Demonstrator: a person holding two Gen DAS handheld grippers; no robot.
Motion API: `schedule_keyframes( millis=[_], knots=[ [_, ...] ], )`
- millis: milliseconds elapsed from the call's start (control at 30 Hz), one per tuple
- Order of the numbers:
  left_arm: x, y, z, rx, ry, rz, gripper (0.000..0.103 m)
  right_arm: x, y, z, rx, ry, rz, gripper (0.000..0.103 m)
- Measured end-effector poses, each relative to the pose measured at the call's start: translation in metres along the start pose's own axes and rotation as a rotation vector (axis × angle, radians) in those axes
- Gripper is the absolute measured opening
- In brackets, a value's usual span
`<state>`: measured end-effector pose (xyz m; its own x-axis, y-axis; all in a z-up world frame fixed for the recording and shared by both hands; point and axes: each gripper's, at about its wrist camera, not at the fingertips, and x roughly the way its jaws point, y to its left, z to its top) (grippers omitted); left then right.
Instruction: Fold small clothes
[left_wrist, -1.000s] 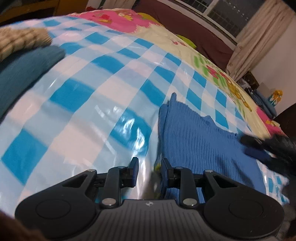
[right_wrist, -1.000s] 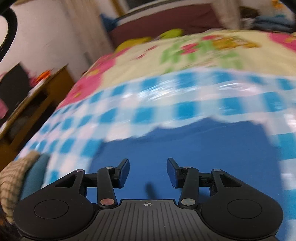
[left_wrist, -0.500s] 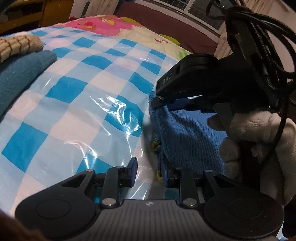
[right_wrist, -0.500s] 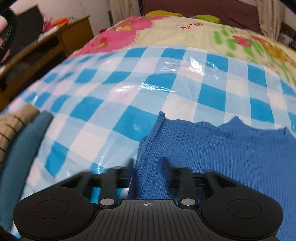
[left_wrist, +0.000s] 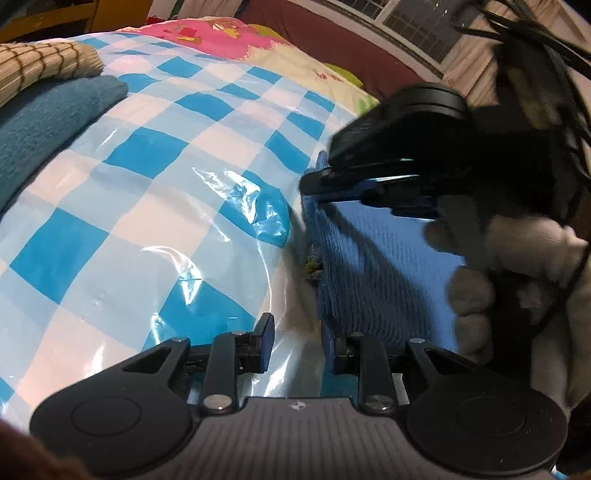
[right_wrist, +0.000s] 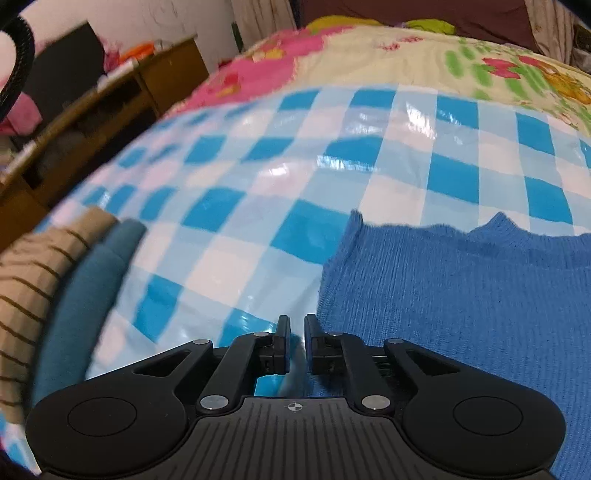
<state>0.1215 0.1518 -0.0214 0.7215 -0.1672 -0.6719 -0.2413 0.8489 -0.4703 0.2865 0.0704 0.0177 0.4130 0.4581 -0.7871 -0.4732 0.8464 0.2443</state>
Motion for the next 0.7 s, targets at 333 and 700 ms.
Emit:
schedule_keyframes(
  millis=[333, 700],
  knots=[
    [-0.012, 0.001, -0.003, -0.017, -0.022, -0.016, 0.032, -0.013, -0.017, -0.011, 0.014, 0.029, -0.007, 0.014],
    [-0.004, -0.003, -0.006, -0.004, 0.012, -0.056, 0.033, -0.008, -0.011, -0.004, 0.005, 0.06, -0.029, 0.04]
  ],
)
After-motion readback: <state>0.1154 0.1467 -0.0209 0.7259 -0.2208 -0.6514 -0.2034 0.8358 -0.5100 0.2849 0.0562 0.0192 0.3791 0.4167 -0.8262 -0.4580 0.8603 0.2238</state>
